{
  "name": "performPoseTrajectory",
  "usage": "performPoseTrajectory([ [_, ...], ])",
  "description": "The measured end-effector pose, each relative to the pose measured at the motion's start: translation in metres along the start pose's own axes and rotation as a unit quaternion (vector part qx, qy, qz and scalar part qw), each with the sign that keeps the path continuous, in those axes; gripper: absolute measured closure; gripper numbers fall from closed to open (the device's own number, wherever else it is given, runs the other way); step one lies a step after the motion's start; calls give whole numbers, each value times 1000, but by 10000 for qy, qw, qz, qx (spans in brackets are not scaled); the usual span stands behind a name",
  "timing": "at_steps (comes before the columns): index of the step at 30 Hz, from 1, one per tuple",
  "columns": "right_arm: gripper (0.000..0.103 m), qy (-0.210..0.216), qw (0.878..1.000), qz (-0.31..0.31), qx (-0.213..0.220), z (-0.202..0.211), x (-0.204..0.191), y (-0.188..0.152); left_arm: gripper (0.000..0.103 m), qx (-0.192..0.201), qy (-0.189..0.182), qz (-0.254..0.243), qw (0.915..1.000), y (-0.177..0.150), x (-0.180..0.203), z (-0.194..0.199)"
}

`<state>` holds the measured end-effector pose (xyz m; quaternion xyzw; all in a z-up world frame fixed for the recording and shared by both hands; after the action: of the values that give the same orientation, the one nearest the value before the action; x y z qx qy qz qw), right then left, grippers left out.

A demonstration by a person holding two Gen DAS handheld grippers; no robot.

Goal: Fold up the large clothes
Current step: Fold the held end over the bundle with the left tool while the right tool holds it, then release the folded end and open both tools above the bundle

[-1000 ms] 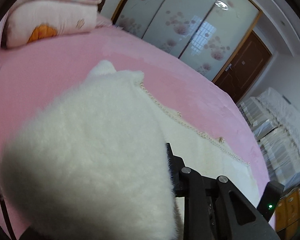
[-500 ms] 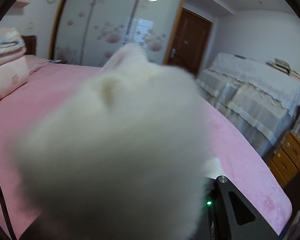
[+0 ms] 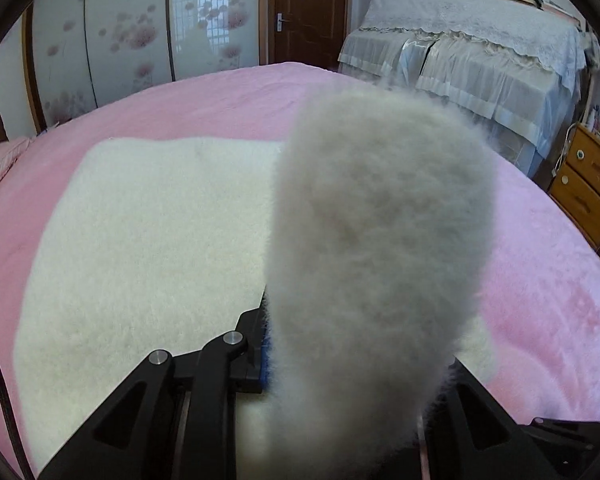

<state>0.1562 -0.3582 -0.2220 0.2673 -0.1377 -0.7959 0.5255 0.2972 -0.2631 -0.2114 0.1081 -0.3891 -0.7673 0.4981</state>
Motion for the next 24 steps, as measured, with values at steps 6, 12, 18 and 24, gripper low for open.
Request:
performPoseTrajectory([
  [6,101,-49,9999,44,118,8,8,2,82,553,-276,38,9981,29,16,39],
  [12,101,-240,9992,-53,305,11,24,8,82,170,-301,-279,9990,8,41,7],
  [18,98,-545,9979,-204,285,15,41,14,31,-207,-684,-321,9969,1,53,2],
  [24,97,-638,9973,-141,328,32,44,18,28,-342,-1453,-9,9888,9,57,63],
])
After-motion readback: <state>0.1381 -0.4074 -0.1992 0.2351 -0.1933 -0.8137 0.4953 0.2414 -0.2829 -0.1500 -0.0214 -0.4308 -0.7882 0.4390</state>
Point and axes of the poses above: each gripper's, at about its wrist camera, not at the fingertips, and z roughly against the way its jaws point, x to its right, y to its top, the point moved 9 cm from there along -z, roughly the way its jaws point, and after that the axes turned 12 degrees about -y, right-handed, at the moved point
